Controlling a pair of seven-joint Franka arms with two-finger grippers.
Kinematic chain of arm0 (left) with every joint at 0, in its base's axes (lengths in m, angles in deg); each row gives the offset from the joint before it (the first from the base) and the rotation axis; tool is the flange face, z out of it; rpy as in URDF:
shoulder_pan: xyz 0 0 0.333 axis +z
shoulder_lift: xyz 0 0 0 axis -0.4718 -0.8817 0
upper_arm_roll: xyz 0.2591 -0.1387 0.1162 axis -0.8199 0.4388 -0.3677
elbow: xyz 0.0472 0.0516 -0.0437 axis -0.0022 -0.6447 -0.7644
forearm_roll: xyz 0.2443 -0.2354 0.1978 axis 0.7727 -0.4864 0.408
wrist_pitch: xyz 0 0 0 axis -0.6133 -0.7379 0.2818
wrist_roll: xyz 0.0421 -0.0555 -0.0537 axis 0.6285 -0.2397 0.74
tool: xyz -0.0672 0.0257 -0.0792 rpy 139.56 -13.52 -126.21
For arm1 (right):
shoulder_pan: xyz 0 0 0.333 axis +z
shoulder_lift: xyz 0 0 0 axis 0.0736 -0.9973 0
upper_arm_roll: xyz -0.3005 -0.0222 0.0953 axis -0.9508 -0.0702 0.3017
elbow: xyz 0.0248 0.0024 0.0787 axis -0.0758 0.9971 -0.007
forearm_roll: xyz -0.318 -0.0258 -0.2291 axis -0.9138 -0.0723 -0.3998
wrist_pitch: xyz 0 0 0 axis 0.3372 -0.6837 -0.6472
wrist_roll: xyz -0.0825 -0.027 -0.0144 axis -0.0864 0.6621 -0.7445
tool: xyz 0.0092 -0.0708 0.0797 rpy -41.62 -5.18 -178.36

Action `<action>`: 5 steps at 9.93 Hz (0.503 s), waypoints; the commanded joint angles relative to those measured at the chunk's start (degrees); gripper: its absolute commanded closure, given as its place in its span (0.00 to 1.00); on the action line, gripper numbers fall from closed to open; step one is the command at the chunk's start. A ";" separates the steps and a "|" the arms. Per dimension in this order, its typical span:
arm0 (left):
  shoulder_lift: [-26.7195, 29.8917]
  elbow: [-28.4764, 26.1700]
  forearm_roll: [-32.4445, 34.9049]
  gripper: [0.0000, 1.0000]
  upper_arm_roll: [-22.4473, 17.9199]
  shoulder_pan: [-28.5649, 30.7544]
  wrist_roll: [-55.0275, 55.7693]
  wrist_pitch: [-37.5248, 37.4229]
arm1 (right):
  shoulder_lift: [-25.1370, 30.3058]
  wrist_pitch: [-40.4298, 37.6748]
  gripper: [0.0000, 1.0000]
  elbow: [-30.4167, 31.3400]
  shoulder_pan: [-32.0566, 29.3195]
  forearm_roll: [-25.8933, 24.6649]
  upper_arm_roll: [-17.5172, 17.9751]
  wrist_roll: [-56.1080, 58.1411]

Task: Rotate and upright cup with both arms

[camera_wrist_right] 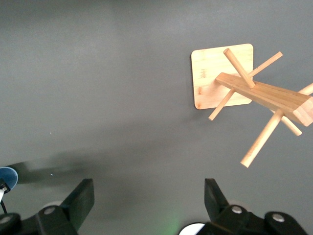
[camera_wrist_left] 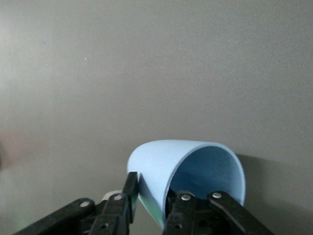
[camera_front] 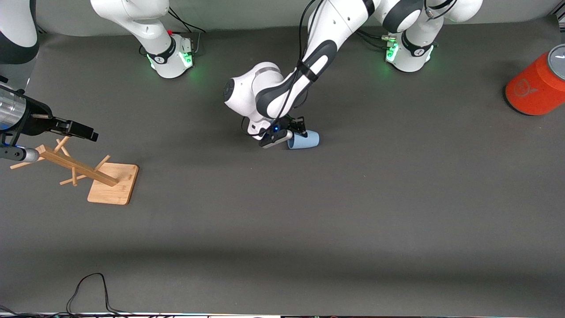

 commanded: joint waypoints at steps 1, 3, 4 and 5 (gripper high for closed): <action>3.45 0.74 -4.73 1.00 -0.34 2.70 -5.83 -2.03 | 1.80 1.16 0.00 1.68 -0.64 -0.82 0.18 4.31; 7.75 -0.04 -9.75 1.00 0.19 7.62 -9.27 1.03 | 1.72 1.16 0.00 1.42 2.95 -1.00 -3.76 4.42; 10.91 -2.49 -12.90 1.00 0.10 10.86 -10.85 3.31 | 1.72 1.16 0.00 1.33 2.53 -1.00 -3.78 4.42; 15.99 -7.91 -17.03 1.00 0.19 14.55 -13.04 7.25 | 1.72 1.16 0.00 1.16 1.22 -1.00 -2.82 4.33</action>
